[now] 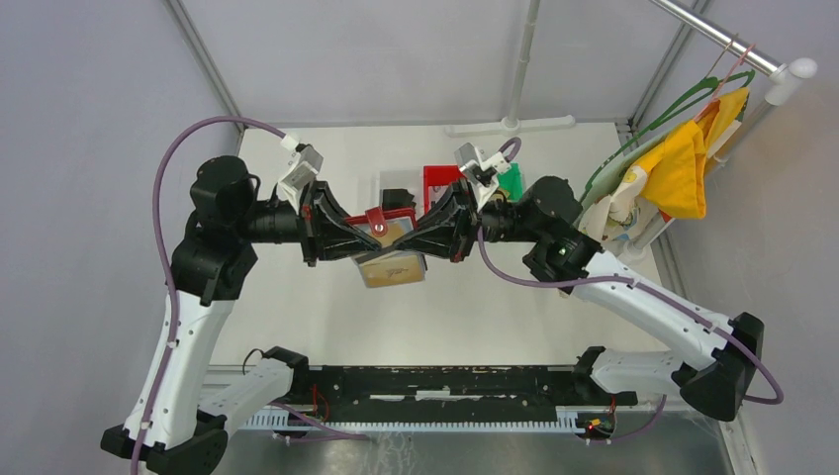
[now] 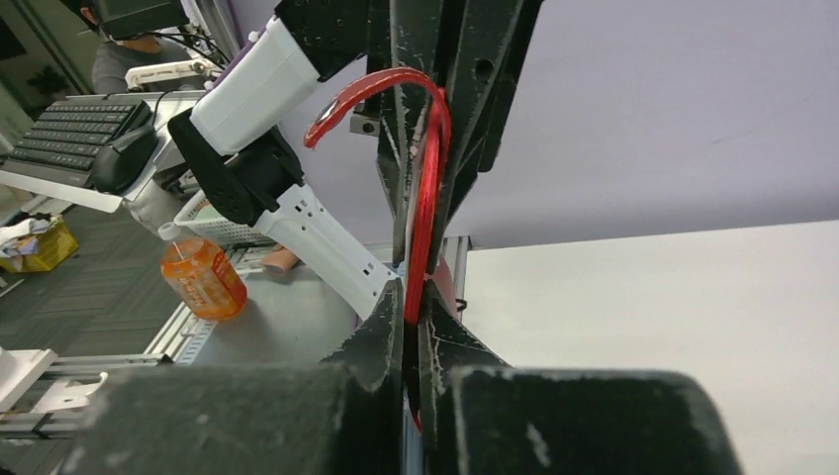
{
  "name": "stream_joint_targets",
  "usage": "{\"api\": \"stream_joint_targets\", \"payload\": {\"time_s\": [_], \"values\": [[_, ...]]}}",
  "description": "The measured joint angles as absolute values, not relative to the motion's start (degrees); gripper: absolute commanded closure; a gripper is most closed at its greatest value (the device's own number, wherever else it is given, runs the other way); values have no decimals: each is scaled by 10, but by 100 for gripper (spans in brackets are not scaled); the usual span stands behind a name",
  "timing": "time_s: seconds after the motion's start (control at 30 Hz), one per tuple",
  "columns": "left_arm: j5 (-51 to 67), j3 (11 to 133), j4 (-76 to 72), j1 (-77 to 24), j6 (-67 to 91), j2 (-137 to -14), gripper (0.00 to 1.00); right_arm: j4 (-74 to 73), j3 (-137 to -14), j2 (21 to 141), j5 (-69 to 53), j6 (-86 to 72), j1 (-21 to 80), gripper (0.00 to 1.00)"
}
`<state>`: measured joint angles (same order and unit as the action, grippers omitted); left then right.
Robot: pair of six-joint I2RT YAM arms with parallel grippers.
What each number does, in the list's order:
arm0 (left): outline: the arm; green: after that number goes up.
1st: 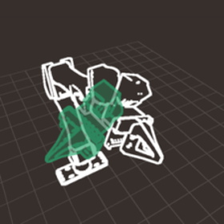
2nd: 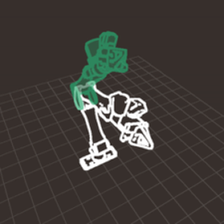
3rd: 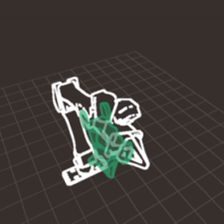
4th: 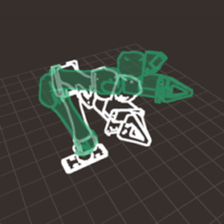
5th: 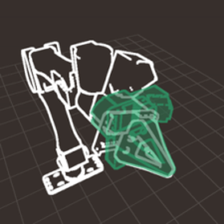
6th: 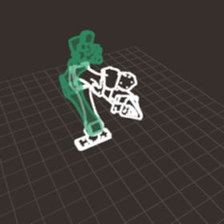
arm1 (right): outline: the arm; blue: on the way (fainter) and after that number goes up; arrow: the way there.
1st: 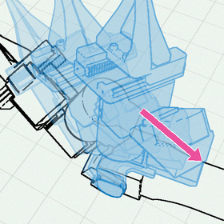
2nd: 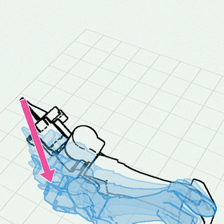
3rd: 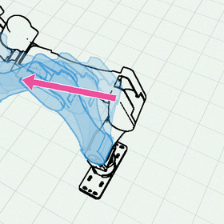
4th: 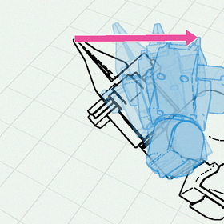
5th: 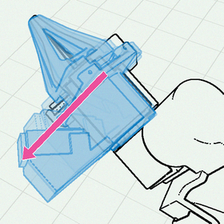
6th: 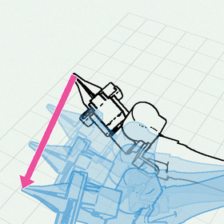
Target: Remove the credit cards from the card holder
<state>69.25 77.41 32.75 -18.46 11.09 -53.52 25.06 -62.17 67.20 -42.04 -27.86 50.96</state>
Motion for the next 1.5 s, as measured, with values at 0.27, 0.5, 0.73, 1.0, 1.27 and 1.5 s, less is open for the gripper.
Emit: {"api": "stream_joint_targets", "payload": {"time_s": [0.27,0.5,0.73,1.0,1.27,1.5], "values": [[702,781,348,-184,114,-538,19,41,-772,747,-458,-244,509,100],[695,783,399,-184,58,-550,59,-63,-777,752,-473,-220,509,100],[689,786,470,-184,-34,-552,67,-128,-813,775,-489,-207,504,100],[696,790,535,-184,-116,-556,86,-124,-811,775,-511,-223,493,100],[704,799,540,-181,-109,-579,98,-116,-808,775,-516,-246,486,78],[629,801,530,-184,-68,-580,98,-75,-808,775,-501,-263,473,18]]}}
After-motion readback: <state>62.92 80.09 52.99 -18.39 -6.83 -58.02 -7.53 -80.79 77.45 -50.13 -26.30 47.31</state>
